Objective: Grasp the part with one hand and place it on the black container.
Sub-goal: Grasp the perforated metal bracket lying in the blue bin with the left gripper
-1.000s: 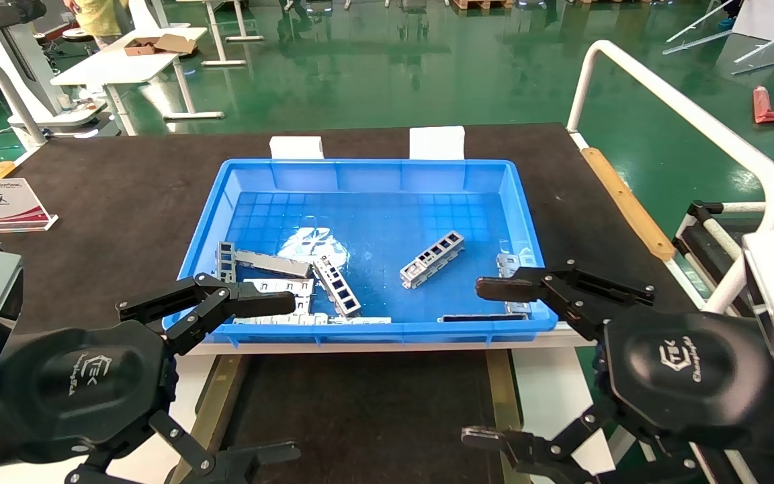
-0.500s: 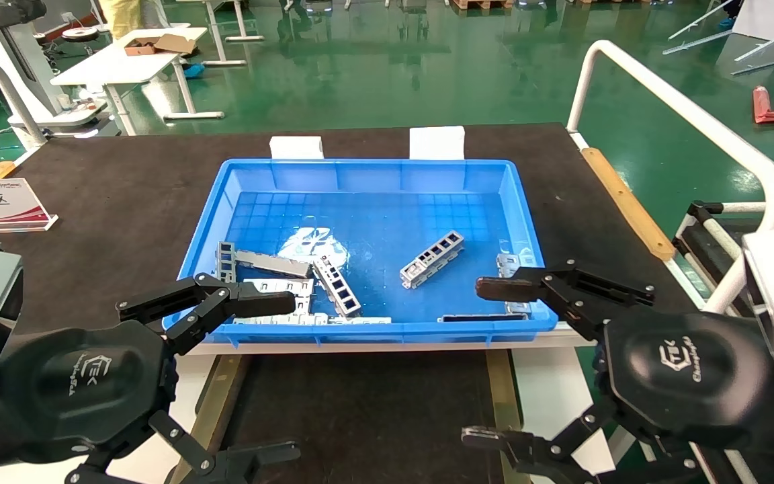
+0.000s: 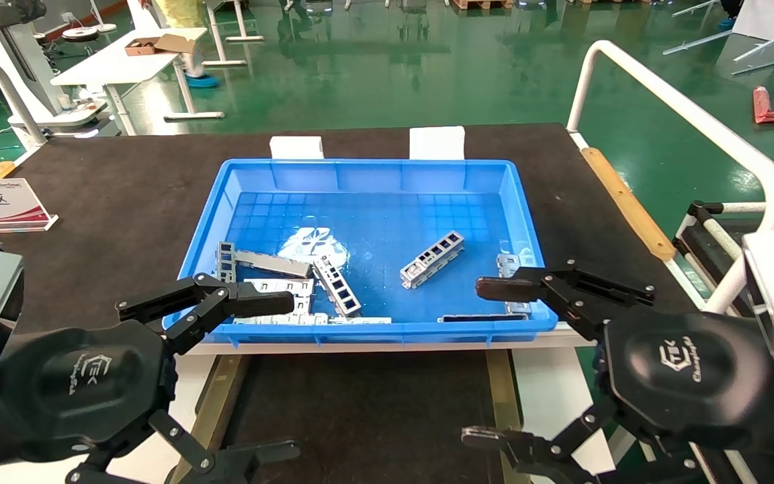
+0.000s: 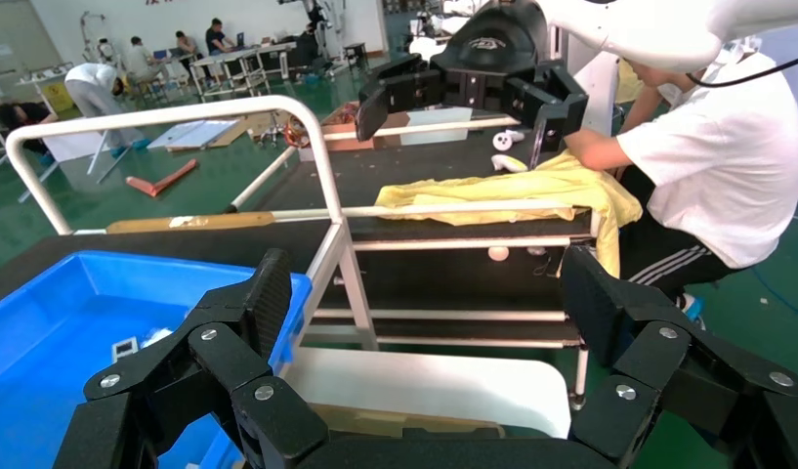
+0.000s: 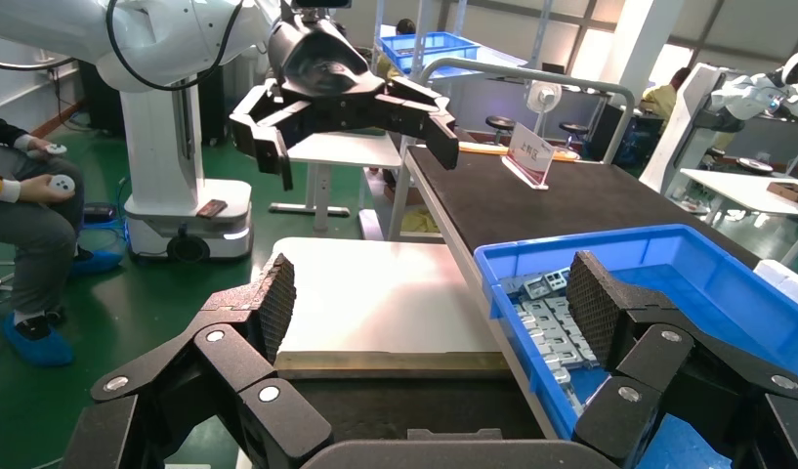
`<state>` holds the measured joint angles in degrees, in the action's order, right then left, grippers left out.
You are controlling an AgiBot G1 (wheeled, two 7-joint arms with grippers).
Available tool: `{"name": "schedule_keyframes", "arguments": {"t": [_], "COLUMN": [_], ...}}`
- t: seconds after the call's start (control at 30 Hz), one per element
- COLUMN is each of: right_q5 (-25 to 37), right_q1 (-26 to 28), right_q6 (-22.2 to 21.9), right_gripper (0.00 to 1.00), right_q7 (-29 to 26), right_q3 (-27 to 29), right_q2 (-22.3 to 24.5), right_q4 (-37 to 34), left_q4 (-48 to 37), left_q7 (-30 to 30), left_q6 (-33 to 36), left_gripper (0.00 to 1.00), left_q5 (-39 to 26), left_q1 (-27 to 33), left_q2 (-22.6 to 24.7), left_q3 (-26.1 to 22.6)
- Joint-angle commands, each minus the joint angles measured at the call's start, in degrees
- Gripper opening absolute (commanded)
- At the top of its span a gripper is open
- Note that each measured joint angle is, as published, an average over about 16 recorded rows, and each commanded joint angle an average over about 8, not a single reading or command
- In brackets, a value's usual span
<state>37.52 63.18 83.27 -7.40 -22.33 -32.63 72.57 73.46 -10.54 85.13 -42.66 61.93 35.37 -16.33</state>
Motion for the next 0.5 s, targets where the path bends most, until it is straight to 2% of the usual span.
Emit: {"name": "schedule_keyframes", "arguments": {"t": [0.03,0.27,0.5], "right_q5": [0.00,0.00,0.00], "right_q1": [0.00,0.01,0.01], "right_q6": [0.00,0.00,0.00], "right_gripper": [1.00,1.00,1.00], "right_q7": [0.00,0.00,0.01], "right_q3": [0.00,-0.01,-0.01], "right_q2": [0.00,0.00,0.00], "right_q4": [0.00,-0.01,-0.01], "left_q4": [-0.04,-0.11,-1.52], "left_q7": [0.05,0.59,0.86], "left_q6": [-0.13,-1.24,-3.99], "left_gripper": [1.00,1.00,1.00], "left_q5": [-0.23,-2.38,-7.19], "left_q1": [0.09,1.03,3.22], "left_q2": [0.01,1.51,4.51], "left_q3": [-0.05,-1.00,-3.11]}}
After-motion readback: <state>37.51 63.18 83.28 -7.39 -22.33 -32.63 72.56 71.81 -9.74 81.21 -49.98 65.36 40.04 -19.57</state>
